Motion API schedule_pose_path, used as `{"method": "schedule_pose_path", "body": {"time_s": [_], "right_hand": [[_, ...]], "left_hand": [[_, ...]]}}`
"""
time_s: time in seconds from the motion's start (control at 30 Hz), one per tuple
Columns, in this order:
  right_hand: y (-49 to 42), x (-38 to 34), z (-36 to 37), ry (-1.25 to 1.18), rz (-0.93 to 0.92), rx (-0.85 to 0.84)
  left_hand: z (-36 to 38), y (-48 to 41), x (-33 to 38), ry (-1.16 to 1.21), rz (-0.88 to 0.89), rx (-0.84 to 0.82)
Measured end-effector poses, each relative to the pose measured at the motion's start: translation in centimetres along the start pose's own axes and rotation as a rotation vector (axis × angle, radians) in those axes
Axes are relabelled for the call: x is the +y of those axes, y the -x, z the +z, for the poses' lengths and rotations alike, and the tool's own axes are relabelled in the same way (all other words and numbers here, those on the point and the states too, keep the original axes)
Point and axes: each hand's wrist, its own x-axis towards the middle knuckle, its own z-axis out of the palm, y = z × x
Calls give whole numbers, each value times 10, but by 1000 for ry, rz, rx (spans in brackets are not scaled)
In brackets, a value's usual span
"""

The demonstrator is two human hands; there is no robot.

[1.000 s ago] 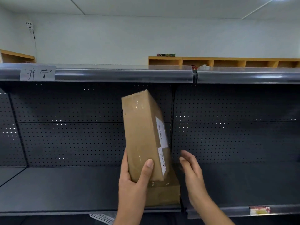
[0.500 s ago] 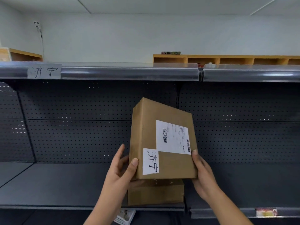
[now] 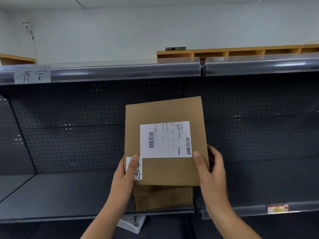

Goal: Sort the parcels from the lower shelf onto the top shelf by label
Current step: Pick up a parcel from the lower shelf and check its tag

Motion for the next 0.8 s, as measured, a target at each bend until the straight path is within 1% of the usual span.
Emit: {"method": "schedule_pose_path", "body": {"time_s": [0.07, 0.17, 0.2, 0.3, 0.33, 0.4, 0.5, 0.67, 0.8], "right_hand": [[4, 1, 1, -11, 17, -9], [6, 3, -1, -108, 62, -39], [8, 6, -2, -156, 79, -22], [18, 16, 2, -399, 189, 136], [22, 21, 7, -474, 226, 145], [31, 27, 19, -550, 273, 82], [36, 27, 36, -563, 281, -24], [39, 22, 56, -544, 247, -28], [53, 24, 73, -455, 203, -80]], "left_hand": [[-4, -3, 2, -16, 25, 3], [-9, -6, 6, 16, -7, 14], [-11, -6, 6, 40, -25, 26], [-9, -1, 5, 97, -45, 70], [-6, 2, 4, 99, -47, 75], [1, 9, 4, 114, -50, 81], [8, 17, 3, 149, -52, 118], [23, 32, -7, 200, -73, 251], [52, 53, -9, 287, -48, 231]]}}
